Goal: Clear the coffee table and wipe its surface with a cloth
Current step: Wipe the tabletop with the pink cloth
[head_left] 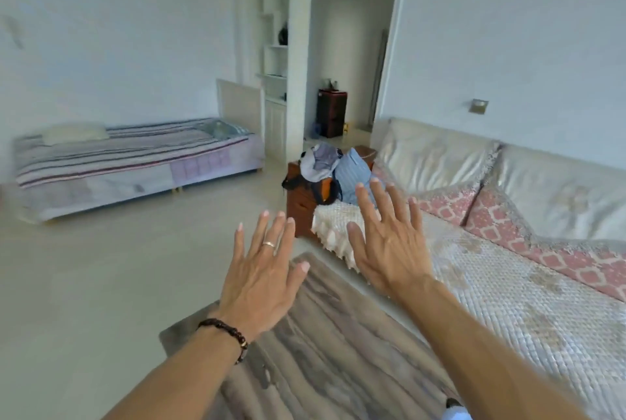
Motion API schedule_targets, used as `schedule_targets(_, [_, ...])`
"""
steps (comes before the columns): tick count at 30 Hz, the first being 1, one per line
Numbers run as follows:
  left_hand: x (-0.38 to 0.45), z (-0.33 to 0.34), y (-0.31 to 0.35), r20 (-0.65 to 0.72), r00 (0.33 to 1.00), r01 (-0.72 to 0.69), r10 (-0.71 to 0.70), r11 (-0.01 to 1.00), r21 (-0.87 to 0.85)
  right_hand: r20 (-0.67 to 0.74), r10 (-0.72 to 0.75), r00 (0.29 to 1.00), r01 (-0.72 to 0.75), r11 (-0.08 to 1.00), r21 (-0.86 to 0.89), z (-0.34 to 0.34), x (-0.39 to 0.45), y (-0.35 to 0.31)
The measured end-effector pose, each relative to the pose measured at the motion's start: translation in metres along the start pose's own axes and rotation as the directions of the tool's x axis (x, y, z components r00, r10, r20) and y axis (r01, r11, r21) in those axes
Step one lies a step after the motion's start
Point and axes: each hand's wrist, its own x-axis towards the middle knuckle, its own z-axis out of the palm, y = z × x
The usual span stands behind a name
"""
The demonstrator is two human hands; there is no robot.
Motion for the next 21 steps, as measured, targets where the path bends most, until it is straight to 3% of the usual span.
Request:
schedule_targets(4, [-0.051,-0.075,-0.102,-0.075,0.989,0.136,-0.13,0.988,0.071,-0.097,-0.105,0.99,0.112,0.991,0.072,-0.023,0.017,-0.116])
schedule_targets(12, [-0.177,-0.228,-0.291,-0.223,0.902,0.418,-0.369,0.875,0.243,-0.204,-0.378,0.903,0.415,0.891,0.182,-0.069,0.046,-0.369])
schedule_targets(16, [-0.247,-0.273,-0.366,-0.317,0.816,0.57,-0.484,0.766,0.297,-0.251,-0.496,0.831,0.554,0.779,0.294,-0.069,0.052,-0.499])
schedule_targets(21, [-0.332,-0.31,-0.447,-0.377,0.685,0.728,-0.624,0.56,0.395,-0.291,-0.644,0.707,0.705,0.612,0.359,-0.053,0.049,-0.655])
